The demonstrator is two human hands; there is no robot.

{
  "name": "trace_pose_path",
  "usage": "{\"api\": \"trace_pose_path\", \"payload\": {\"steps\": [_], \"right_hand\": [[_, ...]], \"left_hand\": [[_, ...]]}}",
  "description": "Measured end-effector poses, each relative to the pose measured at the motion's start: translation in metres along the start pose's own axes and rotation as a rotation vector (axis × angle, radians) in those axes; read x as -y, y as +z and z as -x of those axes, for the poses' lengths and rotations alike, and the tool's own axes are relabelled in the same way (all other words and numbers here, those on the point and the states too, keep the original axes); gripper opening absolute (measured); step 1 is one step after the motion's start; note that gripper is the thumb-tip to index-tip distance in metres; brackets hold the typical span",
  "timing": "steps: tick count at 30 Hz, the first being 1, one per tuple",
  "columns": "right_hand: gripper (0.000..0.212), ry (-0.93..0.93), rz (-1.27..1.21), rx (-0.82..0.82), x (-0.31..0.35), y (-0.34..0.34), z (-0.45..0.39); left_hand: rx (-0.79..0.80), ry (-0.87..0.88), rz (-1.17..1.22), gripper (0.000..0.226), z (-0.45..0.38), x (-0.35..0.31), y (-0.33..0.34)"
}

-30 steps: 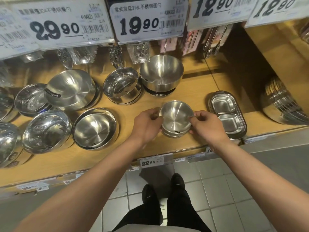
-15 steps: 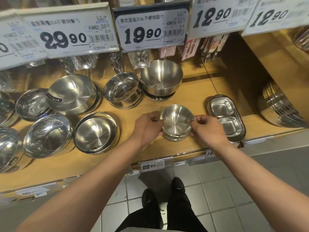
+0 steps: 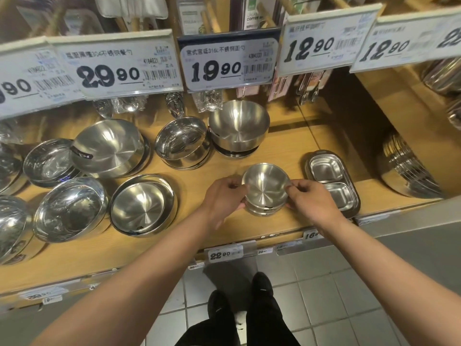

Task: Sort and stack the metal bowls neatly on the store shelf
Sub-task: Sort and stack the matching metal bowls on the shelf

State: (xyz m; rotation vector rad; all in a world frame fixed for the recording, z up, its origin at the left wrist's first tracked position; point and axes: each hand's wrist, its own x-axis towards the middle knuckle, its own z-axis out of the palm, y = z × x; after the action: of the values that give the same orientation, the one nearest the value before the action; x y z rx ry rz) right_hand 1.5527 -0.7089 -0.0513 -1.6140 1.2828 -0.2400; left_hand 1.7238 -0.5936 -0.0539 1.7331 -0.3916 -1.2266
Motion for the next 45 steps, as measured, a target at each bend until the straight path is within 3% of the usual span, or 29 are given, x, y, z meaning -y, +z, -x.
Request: {"api": "trace_pose_path", "payload": {"steps": [5,10,16,20,23,28,37,45], "right_hand": [[0.018,-0.071,-0.046,-0.036,0.016,-0.015,0.017],[0.019,-0.170,-0.112,-0.034,0.047,-0.006,0.044],[0.023,-0.279,-0.040,0.161,0.089,0.060,0.063],[0.014,-0.290,0.075,0.338,0.106,0.115,0.062],[0.016,-0.413,0.205,0.420,0.122,0.162,0.059],[0.022,-0.517,0.599,0.349,0.140,0.216,0.043],[0.022,-0.523,0.977,0.314,0.144,0.236,0.033],[0.022,-0.479,0.750,0.280,0.142,0.229,0.029]], "left_hand": [[-0.055,0.033,-0.044,0.026,0.024,-0.007,-0.025],[-0.175,0.068,-0.022,0.014,0.077,-0.005,-0.087],[-0.422,0.033,0.062,0.013,0.127,0.017,-0.166],[-0.531,-0.004,0.149,0.012,0.150,0.044,-0.191],[-0.587,-0.029,0.193,0.011,0.165,0.063,-0.202],[-0.684,-0.054,0.236,0.012,0.186,0.083,-0.220],[-0.759,-0.098,0.275,0.012,0.204,0.111,-0.235],[-0.729,-0.130,0.294,0.012,0.194,0.109,-0.237]]}}
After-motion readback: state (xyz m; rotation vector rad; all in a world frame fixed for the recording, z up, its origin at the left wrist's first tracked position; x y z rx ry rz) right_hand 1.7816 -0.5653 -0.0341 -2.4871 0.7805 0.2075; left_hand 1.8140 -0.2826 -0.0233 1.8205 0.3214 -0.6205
